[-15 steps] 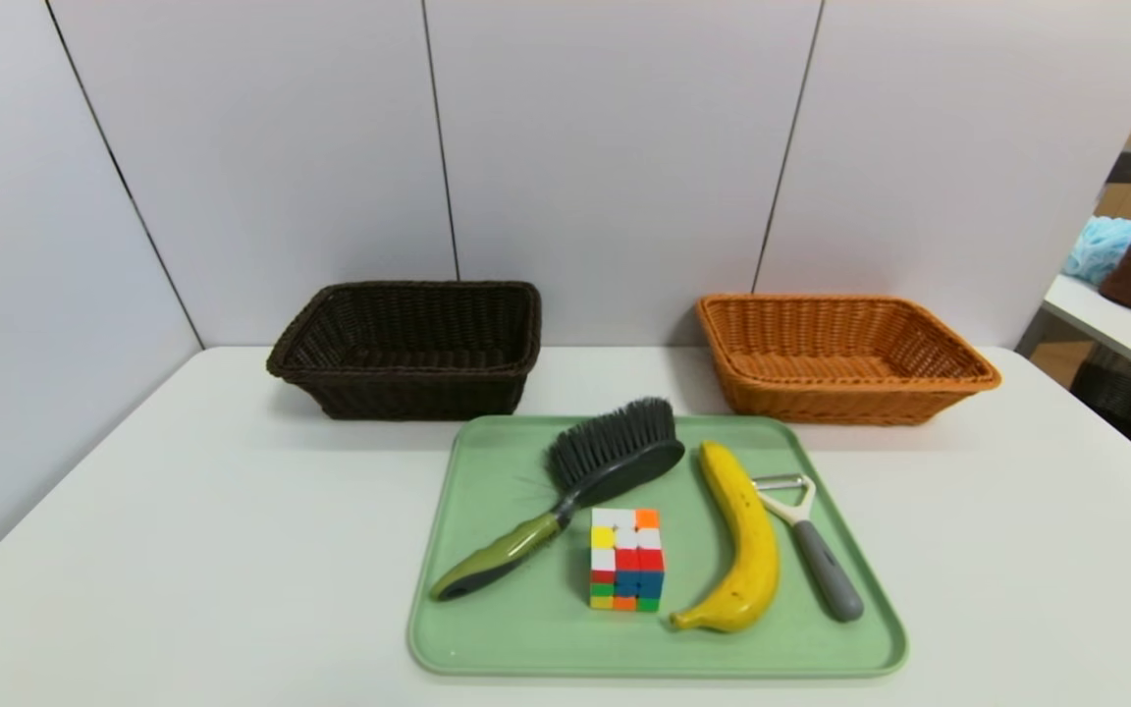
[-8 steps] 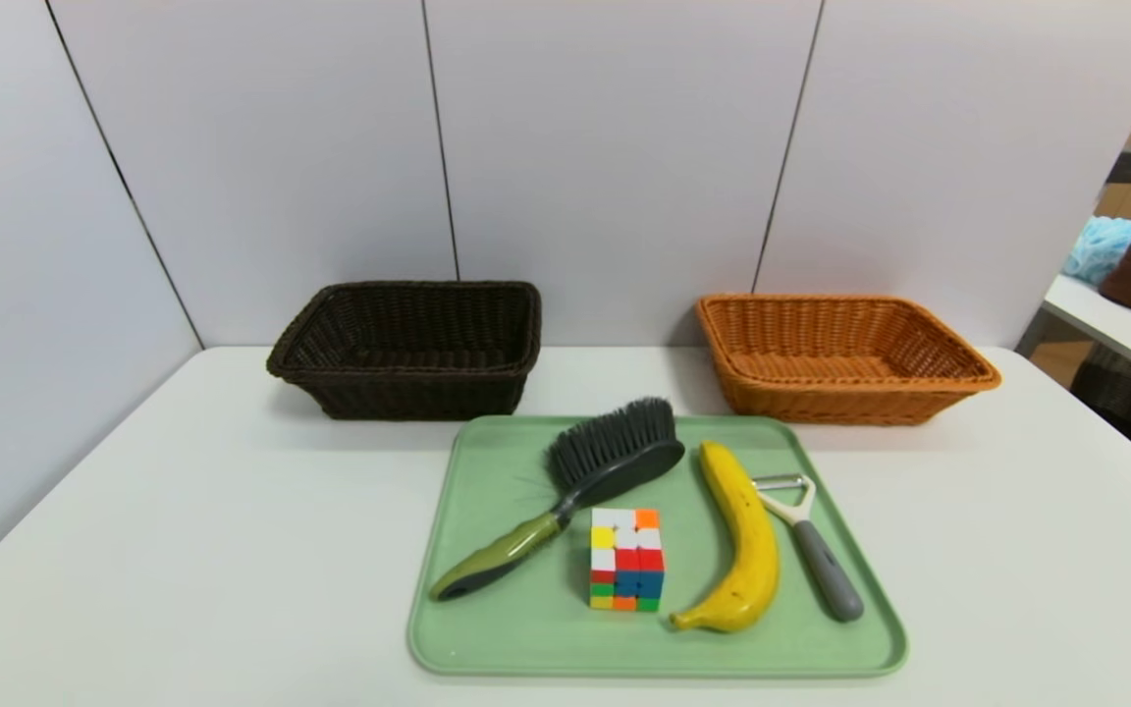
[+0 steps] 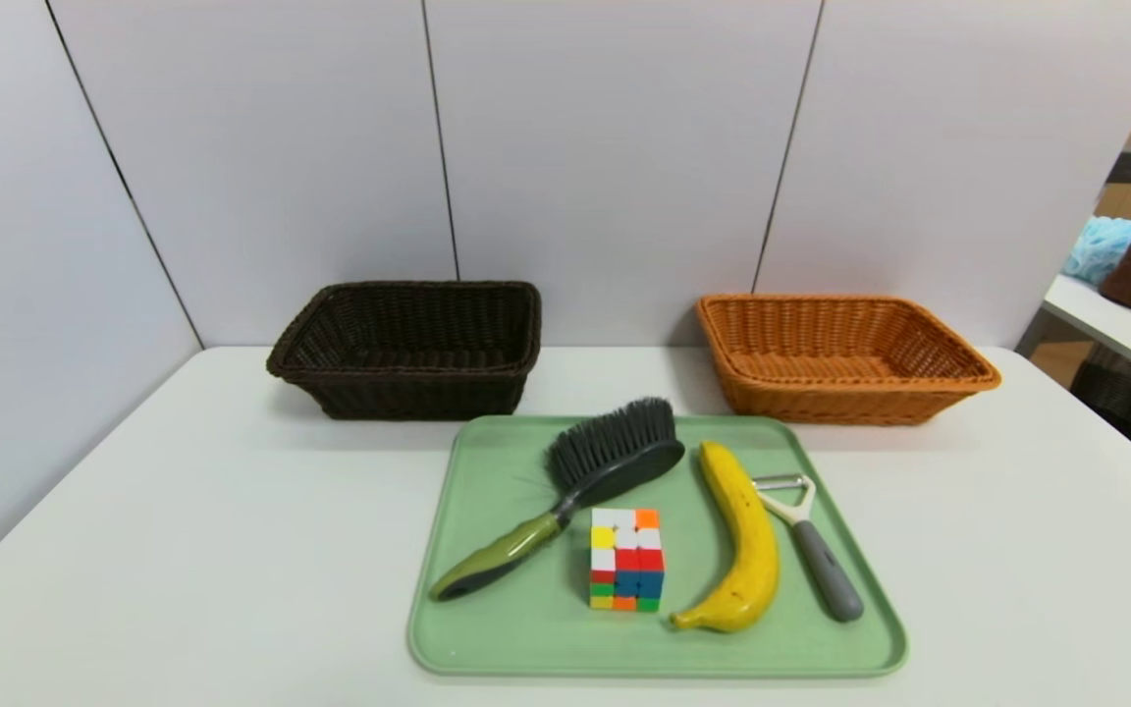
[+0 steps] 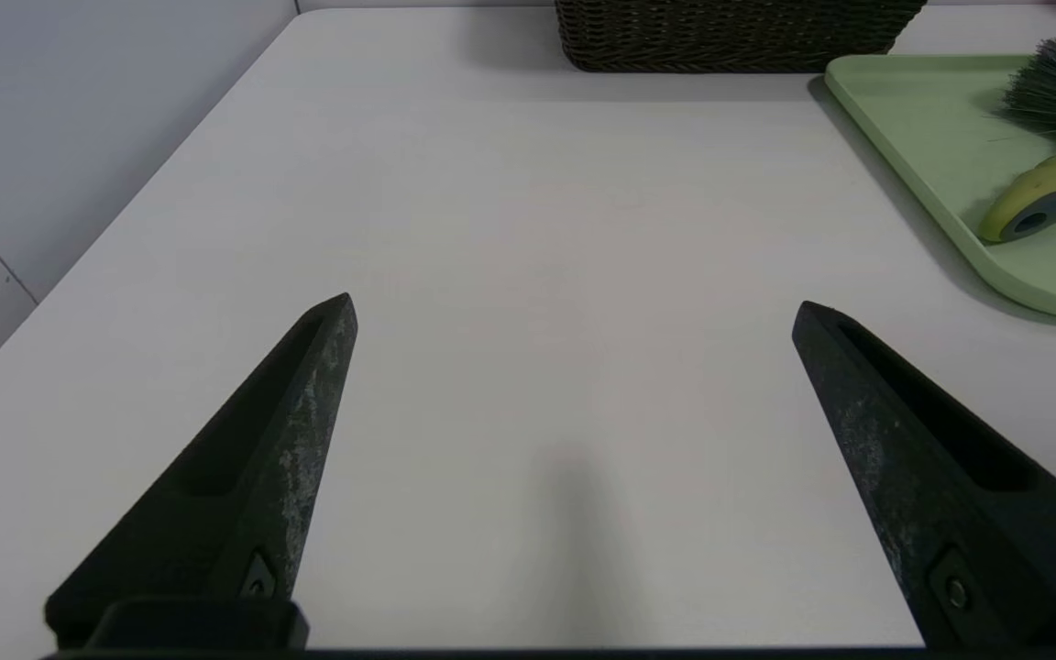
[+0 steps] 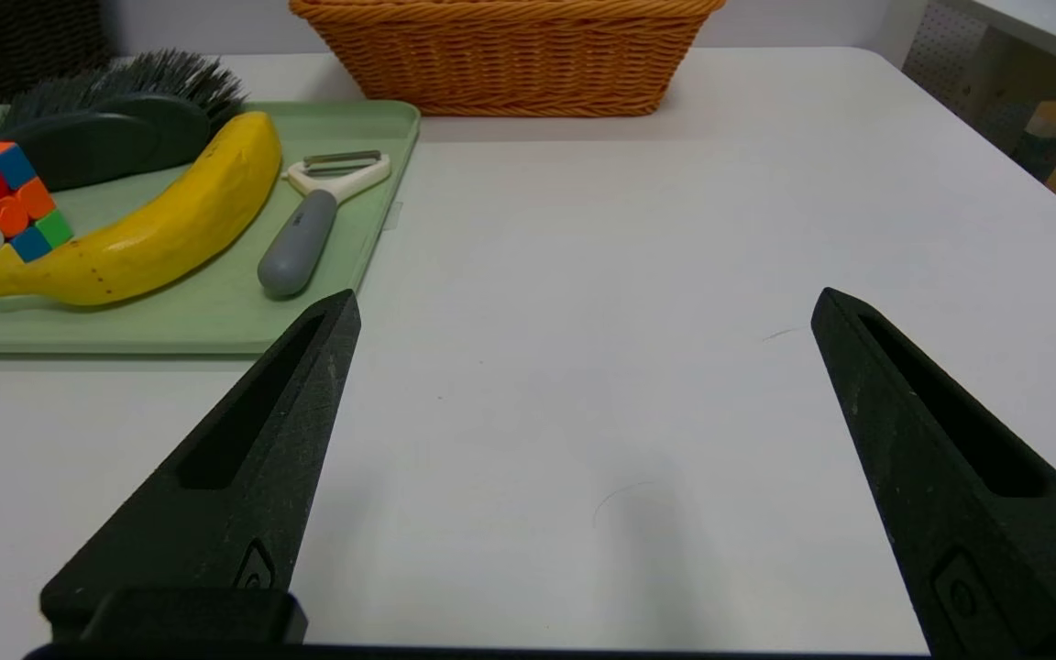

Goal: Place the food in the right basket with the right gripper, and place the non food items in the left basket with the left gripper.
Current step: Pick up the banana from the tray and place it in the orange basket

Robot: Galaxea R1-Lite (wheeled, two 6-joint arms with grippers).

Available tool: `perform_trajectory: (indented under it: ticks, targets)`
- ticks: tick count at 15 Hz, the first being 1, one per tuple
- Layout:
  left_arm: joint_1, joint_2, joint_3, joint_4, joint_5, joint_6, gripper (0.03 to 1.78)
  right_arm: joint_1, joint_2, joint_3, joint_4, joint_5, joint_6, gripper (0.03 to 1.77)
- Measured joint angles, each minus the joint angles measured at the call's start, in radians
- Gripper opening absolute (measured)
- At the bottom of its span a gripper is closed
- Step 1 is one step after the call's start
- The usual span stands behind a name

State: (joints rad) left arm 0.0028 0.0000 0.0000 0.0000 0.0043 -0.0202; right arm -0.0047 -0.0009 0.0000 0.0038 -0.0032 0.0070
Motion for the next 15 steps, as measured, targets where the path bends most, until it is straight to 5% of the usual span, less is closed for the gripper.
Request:
perform_trajectory:
  ticks: [9, 15]
  targets:
    - [0.000, 0.006, -0.034, 0.029, -0.031, 0.087, 1.69, 0.000, 0.000, -0.004, 0.000, 0.018, -0.057, 1.70]
    - [-0.001, 0.246, -0.405, 0.114, -0.047, 0.082, 1.69, 0.003, 0.190, -0.353, 0.106, 0.125, -0.026, 1.70]
